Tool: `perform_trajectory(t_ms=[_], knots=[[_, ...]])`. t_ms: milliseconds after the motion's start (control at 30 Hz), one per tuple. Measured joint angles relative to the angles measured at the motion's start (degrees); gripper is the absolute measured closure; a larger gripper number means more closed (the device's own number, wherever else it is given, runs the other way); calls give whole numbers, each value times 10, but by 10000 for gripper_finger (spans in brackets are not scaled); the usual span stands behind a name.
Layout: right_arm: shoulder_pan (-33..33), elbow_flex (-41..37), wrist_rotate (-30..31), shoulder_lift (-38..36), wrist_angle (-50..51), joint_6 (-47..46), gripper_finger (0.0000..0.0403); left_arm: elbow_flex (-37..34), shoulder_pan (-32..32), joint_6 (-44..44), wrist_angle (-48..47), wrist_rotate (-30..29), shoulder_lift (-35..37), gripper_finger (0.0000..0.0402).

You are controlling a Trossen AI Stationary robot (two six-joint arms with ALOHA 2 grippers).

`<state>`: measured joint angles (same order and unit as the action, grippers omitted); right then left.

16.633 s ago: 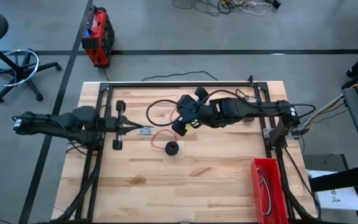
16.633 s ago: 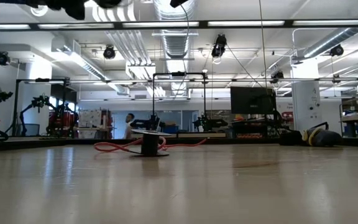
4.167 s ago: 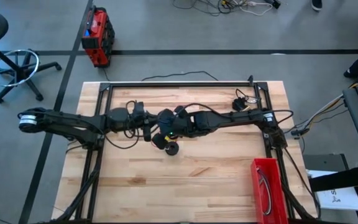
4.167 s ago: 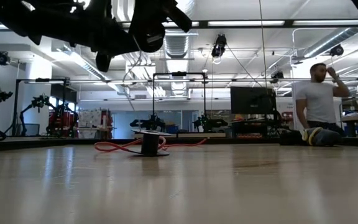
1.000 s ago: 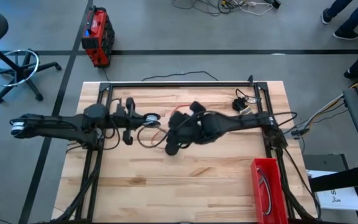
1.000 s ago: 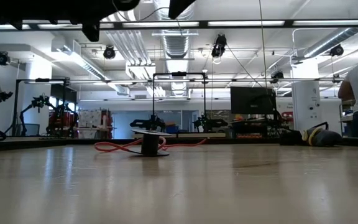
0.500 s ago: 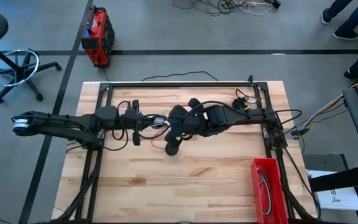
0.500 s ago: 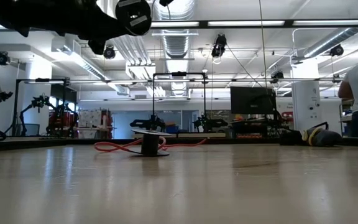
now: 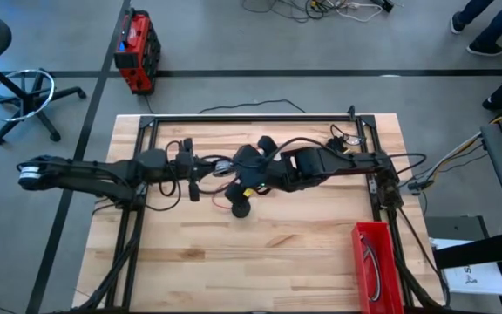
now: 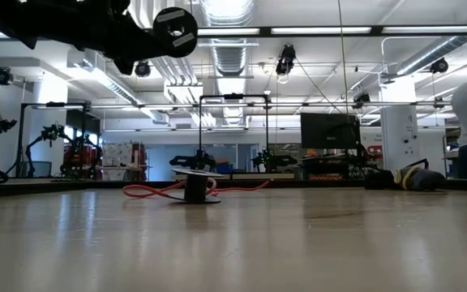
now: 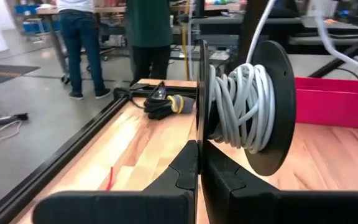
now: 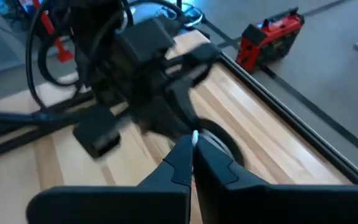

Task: Coil cords
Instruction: Coil the white wire onto the spool

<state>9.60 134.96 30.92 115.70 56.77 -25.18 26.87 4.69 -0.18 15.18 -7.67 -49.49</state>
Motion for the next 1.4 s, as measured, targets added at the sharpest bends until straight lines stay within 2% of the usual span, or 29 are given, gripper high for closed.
perform_trajectory(t_ms=[167, 400, 633, 967, 1233, 1400], knots=[[-11, 0, 0, 36, -58, 7, 403, 0, 0, -25, 23, -23, -31, 401], [-18, -1, -15, 83, -93, 6, 403, 0, 0, -73, 50, -25, -52, 401], [-13, -1, -11, 115, -88, -17, 403, 0, 0, -131, 65, -39, -23, 401], [-4, 0, 1, 126, -49, -24, 401, -1, 0, -152, 54, -11, 27, 401], [11, -3, -17, 130, -41, 34, 342, 1, 0, -150, 69, 3, 46, 401], [33, -2, 47, 127, -51, 48, 302, 0, 0, -139, 66, 10, 62, 401]])
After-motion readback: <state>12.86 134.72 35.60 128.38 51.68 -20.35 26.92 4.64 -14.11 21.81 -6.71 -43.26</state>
